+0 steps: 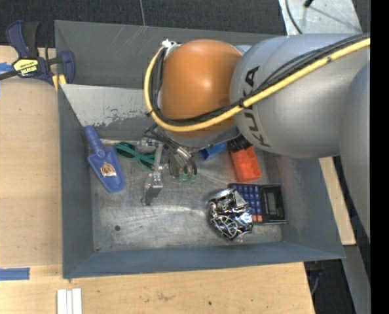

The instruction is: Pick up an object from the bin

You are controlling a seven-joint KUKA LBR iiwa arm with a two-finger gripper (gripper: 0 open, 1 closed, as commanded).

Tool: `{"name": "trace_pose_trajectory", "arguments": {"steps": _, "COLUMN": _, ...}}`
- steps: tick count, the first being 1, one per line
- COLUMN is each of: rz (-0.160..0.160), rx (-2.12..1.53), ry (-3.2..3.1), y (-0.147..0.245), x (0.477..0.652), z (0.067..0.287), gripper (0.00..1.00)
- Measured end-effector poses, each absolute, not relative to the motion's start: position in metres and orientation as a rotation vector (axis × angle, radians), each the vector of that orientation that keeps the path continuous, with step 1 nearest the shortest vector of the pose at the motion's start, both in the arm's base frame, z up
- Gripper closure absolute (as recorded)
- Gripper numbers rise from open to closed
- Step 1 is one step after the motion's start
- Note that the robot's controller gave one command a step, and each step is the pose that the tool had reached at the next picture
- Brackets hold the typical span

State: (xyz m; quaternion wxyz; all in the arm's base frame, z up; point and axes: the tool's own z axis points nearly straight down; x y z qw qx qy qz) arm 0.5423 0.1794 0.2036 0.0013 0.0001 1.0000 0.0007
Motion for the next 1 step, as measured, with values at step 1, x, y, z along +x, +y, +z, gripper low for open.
{"name": "trace_pose_trajectory", "arguments": {"steps": 1, "rz": 0.005, "rx": -0.081, "ry": 3.129, "y": 0.1675, "x": 0.5721, "z": 0.1655, "gripper": 0.0}}
